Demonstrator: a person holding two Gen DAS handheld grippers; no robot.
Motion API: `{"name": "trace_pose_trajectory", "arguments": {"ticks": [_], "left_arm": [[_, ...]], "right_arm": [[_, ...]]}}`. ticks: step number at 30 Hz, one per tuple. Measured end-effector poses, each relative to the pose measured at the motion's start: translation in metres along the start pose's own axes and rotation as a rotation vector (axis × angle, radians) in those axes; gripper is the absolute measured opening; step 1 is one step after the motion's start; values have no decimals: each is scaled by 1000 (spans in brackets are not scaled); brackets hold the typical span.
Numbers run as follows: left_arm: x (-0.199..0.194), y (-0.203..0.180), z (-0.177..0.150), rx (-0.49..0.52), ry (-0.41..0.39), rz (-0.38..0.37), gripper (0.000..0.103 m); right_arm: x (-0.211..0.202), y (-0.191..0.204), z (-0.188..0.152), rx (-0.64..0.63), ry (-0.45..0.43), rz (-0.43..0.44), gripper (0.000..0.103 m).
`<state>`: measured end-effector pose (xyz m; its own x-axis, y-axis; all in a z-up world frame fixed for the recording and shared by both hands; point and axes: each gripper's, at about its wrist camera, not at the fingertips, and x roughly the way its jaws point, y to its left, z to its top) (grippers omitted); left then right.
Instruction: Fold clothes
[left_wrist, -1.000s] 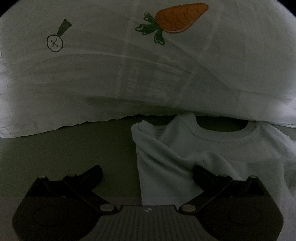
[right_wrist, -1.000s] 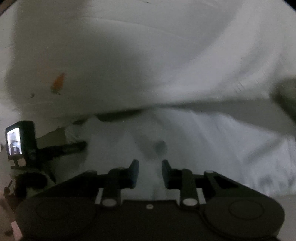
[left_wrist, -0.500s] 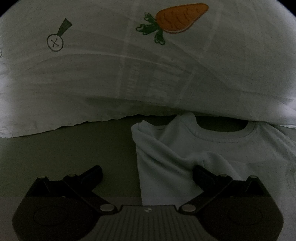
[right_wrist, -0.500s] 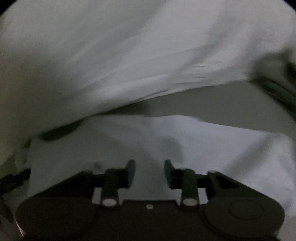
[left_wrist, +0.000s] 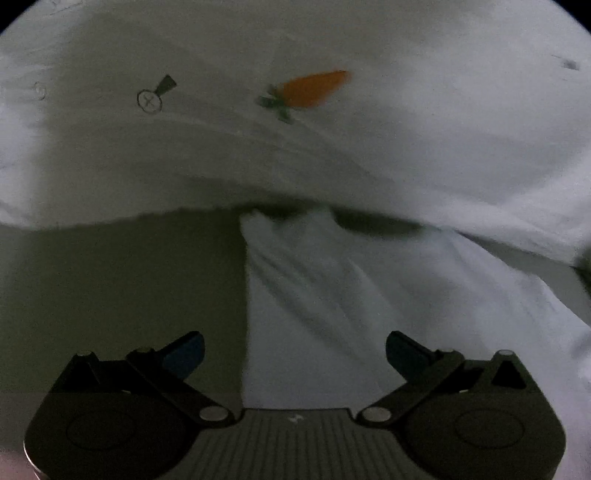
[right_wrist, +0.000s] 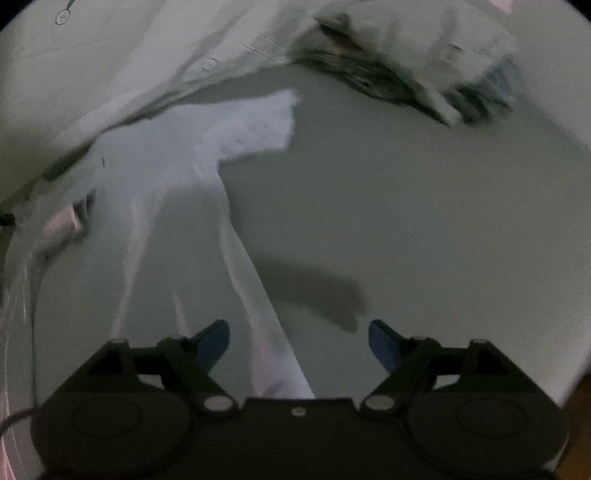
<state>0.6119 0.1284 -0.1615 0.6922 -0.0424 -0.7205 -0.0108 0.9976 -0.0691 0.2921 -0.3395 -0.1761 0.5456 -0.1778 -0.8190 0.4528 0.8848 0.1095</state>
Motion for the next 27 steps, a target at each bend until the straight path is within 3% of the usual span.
{"name": "trace_pose_trajectory", "arguments": {"ticks": [4,6,8,9,14,16,20,27], "left_arm": [[-44,-30,-63,134,55,-68,103],[-59,-45,-94,211,90,-93,103],[-72,-55,-123,264,130,-121,103],[-76,-58,-134,274,152,-134,103],[-98,-73,-178,365,78,-83,103],[-100,-72,-179,332,84,-68,103],[-100,-73,-177,277,95,-40,103],[-111,-76,-199,233,-42,8,103]], "right_arm": [[-19,-10,-37,-57,10,1,82],[-26,-12,-50,-64,11,27,75],[-33,-14,-62,-75,14,44,58],[-34,-14,-68,-90,17,41,54],[-42,-16,-86,-205,-13,34,46],[-47,-21,-86,-218,4,34,48],[-49,-39,-80,-194,43,54,69],[-22,-71,-23,-114,-21,171,75]]}}
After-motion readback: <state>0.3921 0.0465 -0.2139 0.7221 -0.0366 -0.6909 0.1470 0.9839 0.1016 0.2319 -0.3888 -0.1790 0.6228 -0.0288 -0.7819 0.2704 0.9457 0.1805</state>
